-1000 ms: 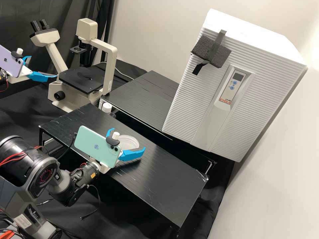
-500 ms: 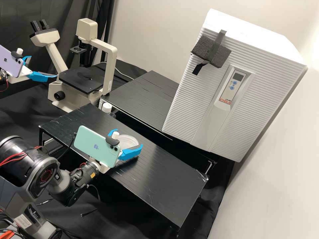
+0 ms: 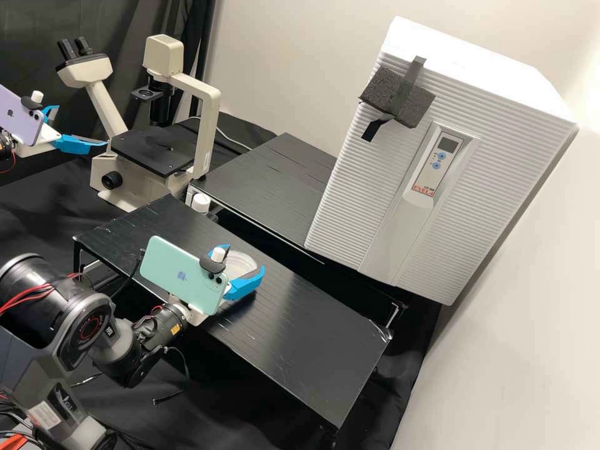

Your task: Open the petri dish lid.

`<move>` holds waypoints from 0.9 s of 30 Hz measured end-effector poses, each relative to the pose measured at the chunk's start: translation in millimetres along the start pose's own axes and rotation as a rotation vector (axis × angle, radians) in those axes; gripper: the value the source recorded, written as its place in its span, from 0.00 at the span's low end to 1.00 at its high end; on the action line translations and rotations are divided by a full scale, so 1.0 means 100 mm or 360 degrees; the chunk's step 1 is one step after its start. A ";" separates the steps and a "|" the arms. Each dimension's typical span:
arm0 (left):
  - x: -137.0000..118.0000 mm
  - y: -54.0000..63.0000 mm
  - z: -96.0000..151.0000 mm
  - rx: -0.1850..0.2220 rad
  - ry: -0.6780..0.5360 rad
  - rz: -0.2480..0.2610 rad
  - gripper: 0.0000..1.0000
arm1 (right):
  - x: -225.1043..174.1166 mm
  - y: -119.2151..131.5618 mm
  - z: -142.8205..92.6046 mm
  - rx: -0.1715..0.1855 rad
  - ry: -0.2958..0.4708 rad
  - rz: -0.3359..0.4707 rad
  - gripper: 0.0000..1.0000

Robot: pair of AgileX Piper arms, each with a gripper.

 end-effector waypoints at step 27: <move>0.00 0.00 0.00 0.0000 0.0000 0.0000 1.00 | -0.06 -0.01 -0.20 -0.0143 0.0081 0.0066 1.00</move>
